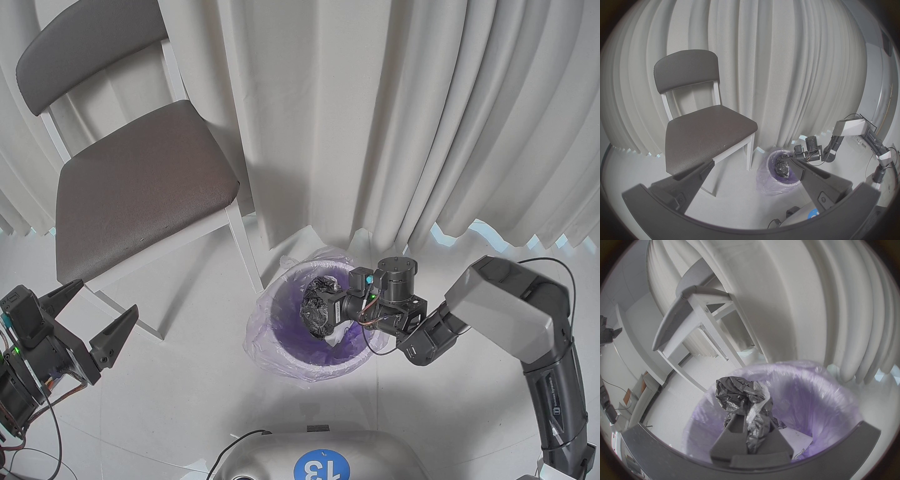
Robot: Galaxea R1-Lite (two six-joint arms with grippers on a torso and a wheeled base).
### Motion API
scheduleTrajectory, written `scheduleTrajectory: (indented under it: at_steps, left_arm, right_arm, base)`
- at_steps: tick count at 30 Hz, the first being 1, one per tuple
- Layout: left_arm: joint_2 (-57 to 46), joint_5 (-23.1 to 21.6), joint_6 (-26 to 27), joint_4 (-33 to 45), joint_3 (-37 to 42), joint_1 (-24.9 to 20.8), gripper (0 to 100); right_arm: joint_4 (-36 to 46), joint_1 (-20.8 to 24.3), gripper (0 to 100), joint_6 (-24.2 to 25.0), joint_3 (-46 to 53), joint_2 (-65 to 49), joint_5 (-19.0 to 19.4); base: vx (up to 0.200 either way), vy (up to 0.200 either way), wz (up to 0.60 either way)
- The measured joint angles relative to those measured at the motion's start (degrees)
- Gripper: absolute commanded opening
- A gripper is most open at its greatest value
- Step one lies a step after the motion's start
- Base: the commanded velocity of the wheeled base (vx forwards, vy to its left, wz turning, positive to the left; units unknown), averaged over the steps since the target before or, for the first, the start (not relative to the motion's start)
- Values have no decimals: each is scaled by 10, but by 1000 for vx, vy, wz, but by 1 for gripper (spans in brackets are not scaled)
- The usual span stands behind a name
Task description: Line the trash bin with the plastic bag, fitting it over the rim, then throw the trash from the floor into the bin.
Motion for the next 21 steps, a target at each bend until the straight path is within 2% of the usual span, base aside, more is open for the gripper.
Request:
scheduleTrajectory:
  at_steps: [10,21]
  left_arm:
    - [-16,-1,1,0,-3,-5,100]
    - [-31,-12,12,1,-1,-7,100]
  right_arm:
    - [4,15,0,-36,108,-138,0]
    - [-7,47,0,-36,145,-175,0]
  base:
    - [0,0,0]
    - [0,0,0]
